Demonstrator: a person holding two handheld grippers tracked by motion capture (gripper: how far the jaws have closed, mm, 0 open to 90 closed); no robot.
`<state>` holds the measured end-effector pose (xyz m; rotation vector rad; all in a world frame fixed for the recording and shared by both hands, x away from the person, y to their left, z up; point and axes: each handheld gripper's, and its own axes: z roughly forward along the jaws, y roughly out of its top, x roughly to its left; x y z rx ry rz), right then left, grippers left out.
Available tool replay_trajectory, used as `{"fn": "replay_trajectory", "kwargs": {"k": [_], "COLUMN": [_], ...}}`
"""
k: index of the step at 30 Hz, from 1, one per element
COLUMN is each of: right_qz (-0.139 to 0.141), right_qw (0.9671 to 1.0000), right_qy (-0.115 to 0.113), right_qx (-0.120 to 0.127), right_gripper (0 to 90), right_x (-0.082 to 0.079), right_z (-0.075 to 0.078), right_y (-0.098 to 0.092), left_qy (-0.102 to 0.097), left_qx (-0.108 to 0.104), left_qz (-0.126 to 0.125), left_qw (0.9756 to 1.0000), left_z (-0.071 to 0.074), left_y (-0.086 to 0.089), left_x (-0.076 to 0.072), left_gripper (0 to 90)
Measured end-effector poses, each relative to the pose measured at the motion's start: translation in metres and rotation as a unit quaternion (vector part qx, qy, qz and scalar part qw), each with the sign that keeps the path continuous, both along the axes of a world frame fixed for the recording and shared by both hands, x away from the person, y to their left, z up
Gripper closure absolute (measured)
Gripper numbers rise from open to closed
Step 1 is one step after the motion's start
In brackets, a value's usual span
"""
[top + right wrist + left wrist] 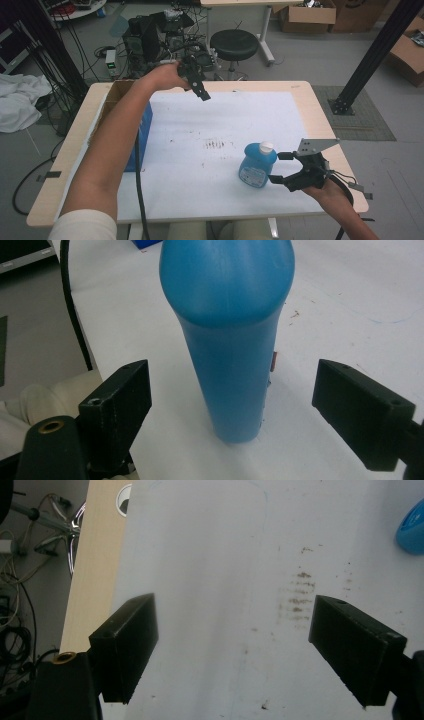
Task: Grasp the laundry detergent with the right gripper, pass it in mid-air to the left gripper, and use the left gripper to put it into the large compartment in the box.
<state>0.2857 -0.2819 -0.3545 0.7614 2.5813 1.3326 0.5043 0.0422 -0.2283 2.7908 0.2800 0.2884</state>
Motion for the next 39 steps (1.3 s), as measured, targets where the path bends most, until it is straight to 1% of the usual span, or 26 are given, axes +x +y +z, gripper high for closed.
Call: {"fn": "replay_trajectory", "kwargs": {"k": [3,5,8,12,16,22,27,30,39], "right_qz": [-0.002,-0.005,-0.005,-0.006,-0.005,-0.003,-0.001,-0.002,-0.005], "right_qw": [1.0,1.0,0.9999,0.9998,0.9998,0.9996,0.9996,0.9995,0.9991], "right_qy": [-0.002,-0.003,-0.003,-0.005,-0.009,-0.015,-0.014,-0.018,-0.027], "right_qx": [0.003,0.008,0.012,0.018,0.02,0.022,0.025,0.026,0.033], "right_gripper": [15.7,15.7,15.8,15.7,15.8,15.8,15.8,15.8,16.0], "right_x": [0.0,0.001,0.001,0.002,0.003,0.005,0.007,0.007,0.01], "right_z": [-0.002,-0.003,-0.006,-0.011,-0.014,-0.019,-0.021,-0.021,-0.026], "right_y": [0.0,0.001,0.001,0.003,0.006,0.011,0.015,0.017,0.024], "left_qy": [0.0,0.0,0.001,0.0,-0.001,0.0,-0.001,0.0,-0.001], "left_qx": [-0.004,0.001,-0.001,0.002,0.0,0.003,0.001,0.004,0.002], "left_qz": [0.0,-0.002,-0.002,-0.005,-0.004,-0.005,-0.004,-0.004,-0.003], "left_qw": [1.0,1.0,1.0,1.0,1.0,1.0,1.0,1.0,1.0], "left_z": [-0.001,-0.001,-0.001,-0.002,-0.001,-0.002,-0.002,-0.002,-0.002], "left_y": [-0.001,-0.001,-0.002,-0.003,-0.003,-0.003,-0.003,-0.002,-0.001], "left_x": [0.0,0.0,0.0,0.0,0.0,0.0,0.0,0.0,0.0], "left_gripper": [20.3,20.3,20.3,20.3,20.3,20.4,20.4,20.4,20.4]}}
